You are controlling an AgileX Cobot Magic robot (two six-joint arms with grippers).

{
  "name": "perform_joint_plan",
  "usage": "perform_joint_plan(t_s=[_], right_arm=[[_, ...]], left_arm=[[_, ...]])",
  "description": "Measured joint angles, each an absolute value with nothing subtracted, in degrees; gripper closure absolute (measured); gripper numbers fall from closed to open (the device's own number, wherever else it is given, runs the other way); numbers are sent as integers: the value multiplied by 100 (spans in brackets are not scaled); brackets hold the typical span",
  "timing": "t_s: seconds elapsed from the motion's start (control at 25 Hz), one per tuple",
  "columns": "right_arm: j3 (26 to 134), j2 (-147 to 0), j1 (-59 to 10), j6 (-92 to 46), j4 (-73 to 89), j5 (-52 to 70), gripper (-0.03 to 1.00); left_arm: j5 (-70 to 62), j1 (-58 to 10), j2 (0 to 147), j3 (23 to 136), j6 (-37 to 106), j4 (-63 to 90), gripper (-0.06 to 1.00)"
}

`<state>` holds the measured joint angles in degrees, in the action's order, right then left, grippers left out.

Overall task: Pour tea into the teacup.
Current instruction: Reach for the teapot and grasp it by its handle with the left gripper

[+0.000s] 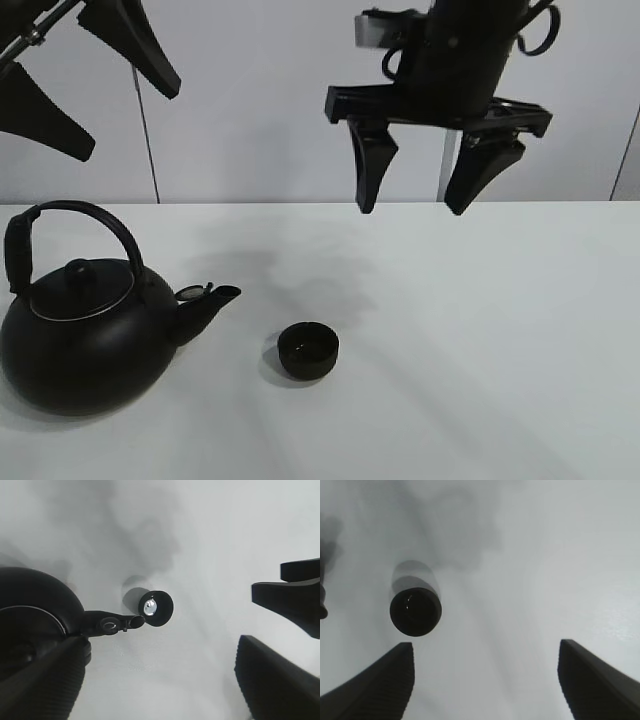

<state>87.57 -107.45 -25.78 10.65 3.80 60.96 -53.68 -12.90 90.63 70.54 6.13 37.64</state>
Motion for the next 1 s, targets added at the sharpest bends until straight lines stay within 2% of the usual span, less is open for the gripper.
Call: perform_joint_plan(t_s=[0.4,0.72,1.0], right_arm=[[8747,-9959,-2071,430,120,6944,42],[8739,-9580,-1605,94,70,7062,42],[8700,-9536,-1591,73,76,7077,42]], left_arm=[[-5368,-1290,9063,7054,613,3764,35],[-5368,-1290,9063,7054,613,3764,35],[-5368,-1290,9063,7054,613,3764,35]])
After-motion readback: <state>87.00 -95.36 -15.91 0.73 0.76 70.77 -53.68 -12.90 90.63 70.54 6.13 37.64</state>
